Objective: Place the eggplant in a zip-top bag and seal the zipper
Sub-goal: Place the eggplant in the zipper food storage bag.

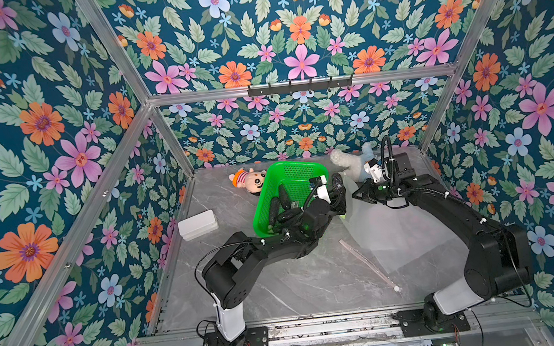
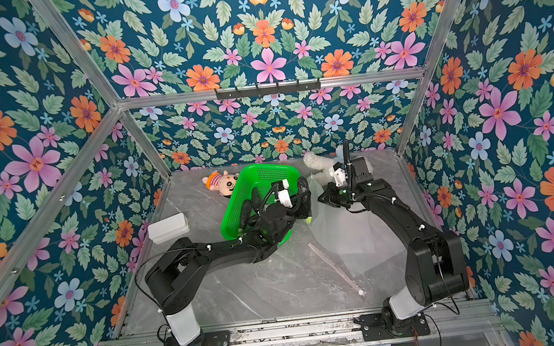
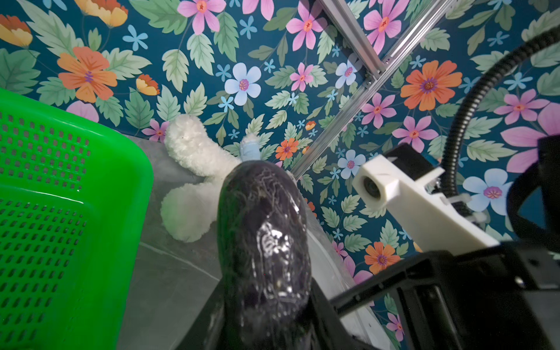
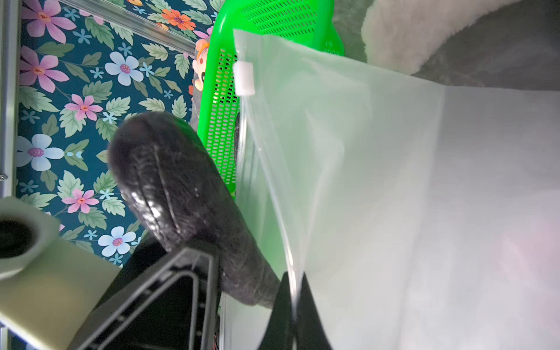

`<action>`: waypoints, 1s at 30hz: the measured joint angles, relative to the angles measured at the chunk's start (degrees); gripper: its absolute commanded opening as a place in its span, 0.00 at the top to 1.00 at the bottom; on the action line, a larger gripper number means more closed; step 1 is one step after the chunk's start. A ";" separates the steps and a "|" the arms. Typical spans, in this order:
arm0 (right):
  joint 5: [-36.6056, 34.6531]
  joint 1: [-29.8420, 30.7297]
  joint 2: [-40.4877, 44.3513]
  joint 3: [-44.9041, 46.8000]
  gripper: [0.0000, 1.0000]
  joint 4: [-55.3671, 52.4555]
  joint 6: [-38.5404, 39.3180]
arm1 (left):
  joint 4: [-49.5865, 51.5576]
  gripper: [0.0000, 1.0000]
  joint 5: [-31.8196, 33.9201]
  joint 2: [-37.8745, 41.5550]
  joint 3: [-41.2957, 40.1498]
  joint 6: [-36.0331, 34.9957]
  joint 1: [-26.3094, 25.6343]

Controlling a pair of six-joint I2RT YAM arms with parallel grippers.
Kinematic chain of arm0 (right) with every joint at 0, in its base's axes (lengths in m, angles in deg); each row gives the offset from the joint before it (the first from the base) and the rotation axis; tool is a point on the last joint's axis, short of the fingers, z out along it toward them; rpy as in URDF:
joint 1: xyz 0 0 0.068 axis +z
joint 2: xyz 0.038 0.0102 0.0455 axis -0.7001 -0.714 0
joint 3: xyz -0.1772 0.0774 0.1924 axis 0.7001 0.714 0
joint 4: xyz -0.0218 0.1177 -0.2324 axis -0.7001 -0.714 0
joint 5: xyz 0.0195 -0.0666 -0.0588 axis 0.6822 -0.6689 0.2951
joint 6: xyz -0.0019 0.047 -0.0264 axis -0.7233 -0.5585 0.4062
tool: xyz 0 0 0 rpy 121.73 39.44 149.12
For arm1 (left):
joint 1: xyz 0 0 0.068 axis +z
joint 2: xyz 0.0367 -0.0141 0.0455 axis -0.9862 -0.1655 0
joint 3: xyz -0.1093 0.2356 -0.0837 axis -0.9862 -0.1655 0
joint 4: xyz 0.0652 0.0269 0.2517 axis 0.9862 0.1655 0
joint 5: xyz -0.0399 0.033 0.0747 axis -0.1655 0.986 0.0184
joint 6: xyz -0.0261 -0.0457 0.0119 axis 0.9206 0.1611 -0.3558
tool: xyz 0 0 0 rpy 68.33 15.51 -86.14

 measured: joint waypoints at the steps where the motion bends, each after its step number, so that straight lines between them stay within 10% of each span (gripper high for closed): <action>1: -0.42 -0.02 0.00 -0.20 1.00 -0.07 0.00 | 0.28 0.52 -0.46 -0.20 0.02 -0.39 -0.13; 14: -2.29 -0.07 -0.28 -1.36 1.00 -1.33 0.04 | 6.16 0.24 -6.12 -0.87 3.54 -3.91 -0.20; 30: -5.05 -0.79 -0.31 -2.47 1.00 -3.28 1.84 | 13.09 0.21 -11.54 4.50 2.23 -0.07 5.55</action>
